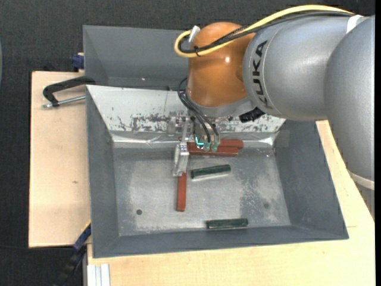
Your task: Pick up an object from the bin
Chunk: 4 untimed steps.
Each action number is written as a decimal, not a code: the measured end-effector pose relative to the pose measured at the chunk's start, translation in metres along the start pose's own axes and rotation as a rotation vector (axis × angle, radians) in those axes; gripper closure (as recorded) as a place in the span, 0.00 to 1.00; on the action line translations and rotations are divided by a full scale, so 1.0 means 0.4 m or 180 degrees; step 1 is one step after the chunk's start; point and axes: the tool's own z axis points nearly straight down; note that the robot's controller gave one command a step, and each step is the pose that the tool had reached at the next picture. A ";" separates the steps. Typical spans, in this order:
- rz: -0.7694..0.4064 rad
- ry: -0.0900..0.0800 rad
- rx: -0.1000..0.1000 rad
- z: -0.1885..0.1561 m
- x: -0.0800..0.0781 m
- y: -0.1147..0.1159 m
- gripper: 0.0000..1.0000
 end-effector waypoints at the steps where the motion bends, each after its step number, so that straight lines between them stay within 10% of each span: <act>1: 0.0005 -0.0027 -0.0004 -0.013 -0.005 -0.001 0.00; 2: -0.0247 -0.0040 -0.0003 0.123 0.046 -0.094 0.00; 4: -0.0377 -0.0023 0.0005 0.231 0.020 -0.109 0.00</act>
Offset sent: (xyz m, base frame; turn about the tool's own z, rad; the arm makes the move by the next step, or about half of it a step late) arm -0.0367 -0.0705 -0.0953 -0.1338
